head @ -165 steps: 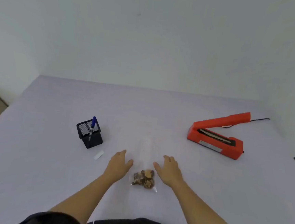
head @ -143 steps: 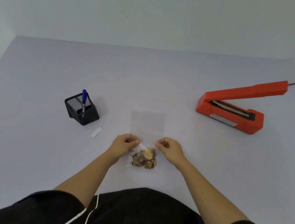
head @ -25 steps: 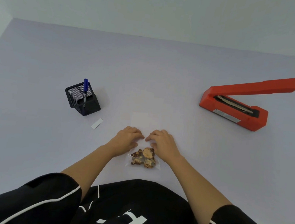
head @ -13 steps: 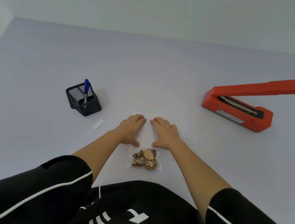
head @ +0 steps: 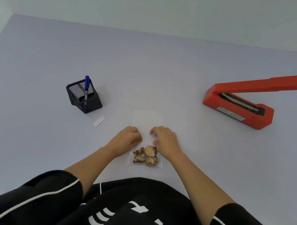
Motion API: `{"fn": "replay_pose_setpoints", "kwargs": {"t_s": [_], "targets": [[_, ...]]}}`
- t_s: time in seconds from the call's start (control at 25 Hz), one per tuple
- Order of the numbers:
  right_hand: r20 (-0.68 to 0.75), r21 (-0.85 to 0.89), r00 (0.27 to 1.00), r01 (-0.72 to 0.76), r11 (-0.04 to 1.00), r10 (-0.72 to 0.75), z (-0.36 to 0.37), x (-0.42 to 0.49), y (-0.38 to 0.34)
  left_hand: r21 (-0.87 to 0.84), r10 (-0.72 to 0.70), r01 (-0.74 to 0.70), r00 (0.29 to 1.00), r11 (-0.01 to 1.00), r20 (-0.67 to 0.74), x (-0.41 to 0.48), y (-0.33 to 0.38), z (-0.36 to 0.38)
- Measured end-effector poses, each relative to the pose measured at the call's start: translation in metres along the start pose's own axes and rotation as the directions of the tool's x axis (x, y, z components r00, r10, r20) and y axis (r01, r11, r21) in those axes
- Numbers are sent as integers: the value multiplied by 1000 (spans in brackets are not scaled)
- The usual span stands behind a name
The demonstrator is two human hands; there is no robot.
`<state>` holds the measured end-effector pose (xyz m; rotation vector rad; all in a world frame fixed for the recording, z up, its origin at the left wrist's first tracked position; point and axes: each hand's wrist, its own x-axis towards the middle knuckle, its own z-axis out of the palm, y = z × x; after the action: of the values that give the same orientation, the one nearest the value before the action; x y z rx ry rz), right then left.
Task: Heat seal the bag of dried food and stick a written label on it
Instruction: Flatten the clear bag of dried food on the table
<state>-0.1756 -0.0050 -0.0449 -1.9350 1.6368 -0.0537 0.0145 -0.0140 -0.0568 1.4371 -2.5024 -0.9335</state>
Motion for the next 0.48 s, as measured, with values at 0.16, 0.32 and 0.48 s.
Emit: {"fn": "replay_pose_setpoints", "kwargs": {"t_s": [0.16, 0.32, 0.48], "targets": [[-8, -1, 998, 57, 998, -57, 5, -5, 2, 4, -6, 6, 996, 1000, -85, -6, -3, 11], [34, -52, 998, 51, 997, -49, 1, -1, 3, -6, -98, 98, 995, 995, 21, 1, -3, -1], [80, -98, 996, 43, 994, -36, -9, 8, 4, 25, -129, 127, 986, 992, 106, 12, -7, -15]]}}
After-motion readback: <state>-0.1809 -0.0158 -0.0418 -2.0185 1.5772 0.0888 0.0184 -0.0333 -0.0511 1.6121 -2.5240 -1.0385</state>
